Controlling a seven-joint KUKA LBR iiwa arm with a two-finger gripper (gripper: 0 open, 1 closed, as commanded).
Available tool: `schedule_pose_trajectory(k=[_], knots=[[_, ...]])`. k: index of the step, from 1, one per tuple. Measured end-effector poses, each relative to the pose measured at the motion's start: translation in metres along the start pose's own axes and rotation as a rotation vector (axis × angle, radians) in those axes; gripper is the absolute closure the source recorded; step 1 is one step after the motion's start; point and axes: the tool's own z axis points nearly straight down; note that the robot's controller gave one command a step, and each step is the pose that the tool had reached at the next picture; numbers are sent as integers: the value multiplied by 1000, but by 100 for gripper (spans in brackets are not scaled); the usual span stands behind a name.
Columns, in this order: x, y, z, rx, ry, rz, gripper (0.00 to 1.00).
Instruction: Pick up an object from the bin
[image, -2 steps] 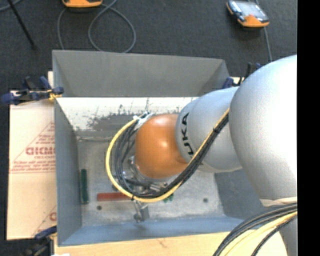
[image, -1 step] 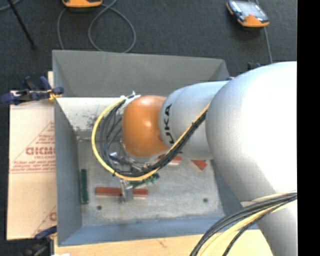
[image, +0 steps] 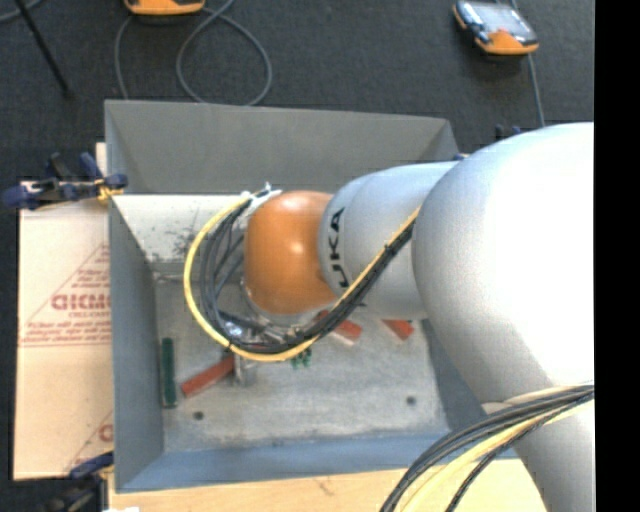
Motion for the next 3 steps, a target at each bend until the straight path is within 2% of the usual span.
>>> schedule_pose_trajectory(k=[2,3], knots=[[0,0,0,1,0,-3,100],[11,-18,-154,3,-8,37,100]])
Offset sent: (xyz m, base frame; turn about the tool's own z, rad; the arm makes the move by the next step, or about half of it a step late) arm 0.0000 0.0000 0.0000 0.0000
